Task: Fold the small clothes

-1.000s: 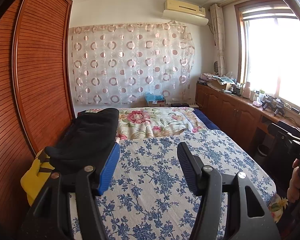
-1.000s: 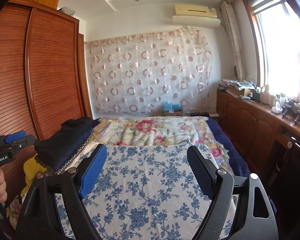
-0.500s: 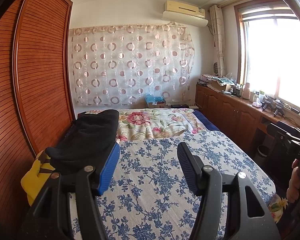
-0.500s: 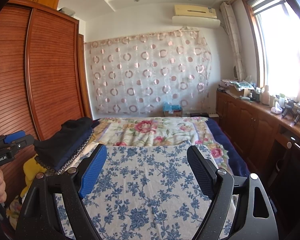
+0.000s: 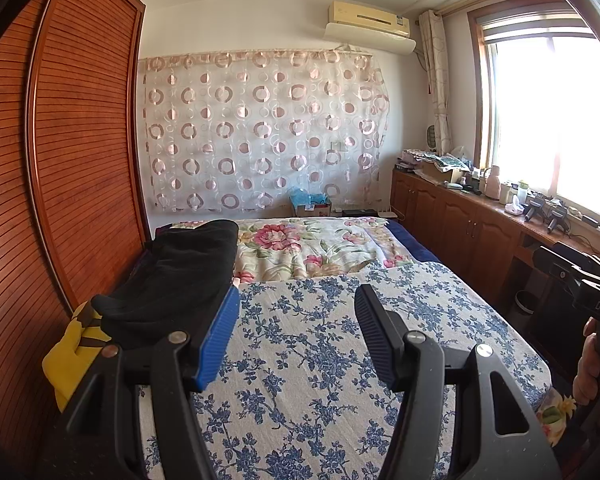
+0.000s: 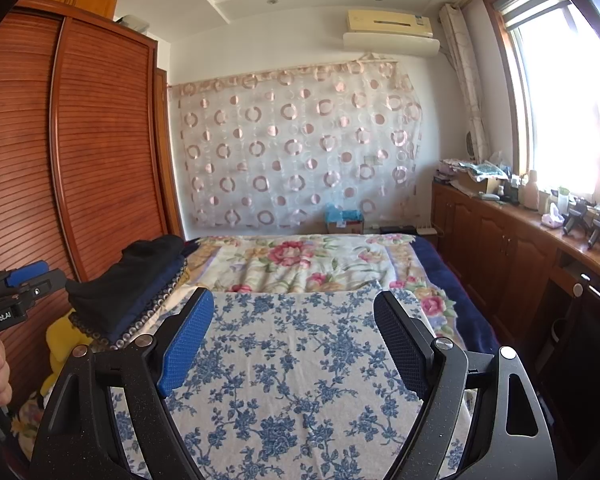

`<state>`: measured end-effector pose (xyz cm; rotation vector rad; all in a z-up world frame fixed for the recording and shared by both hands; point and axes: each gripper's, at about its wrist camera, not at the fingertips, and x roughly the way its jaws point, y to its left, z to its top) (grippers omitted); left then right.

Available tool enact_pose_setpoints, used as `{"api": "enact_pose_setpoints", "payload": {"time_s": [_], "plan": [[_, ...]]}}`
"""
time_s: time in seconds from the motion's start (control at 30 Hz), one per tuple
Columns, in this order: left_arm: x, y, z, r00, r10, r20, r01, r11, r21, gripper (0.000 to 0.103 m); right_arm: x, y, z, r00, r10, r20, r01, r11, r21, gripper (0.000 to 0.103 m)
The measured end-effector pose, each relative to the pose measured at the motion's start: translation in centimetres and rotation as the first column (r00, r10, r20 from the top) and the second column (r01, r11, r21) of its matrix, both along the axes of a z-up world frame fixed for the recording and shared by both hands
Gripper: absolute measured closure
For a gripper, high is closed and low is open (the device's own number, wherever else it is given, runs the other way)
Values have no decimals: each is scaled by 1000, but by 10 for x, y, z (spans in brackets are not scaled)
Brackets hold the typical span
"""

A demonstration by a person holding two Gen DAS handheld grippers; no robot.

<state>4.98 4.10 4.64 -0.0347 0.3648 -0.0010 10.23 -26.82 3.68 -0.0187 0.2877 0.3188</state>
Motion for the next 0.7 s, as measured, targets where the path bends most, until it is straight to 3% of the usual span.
{"api": "enact_pose_setpoints", "payload": {"time_s": [0.7], "plan": [[-1,0,2,1000,0,0,0,1000,5,43,0,-2,-2,1000,-3,3,3,1000,-1,19]]}}
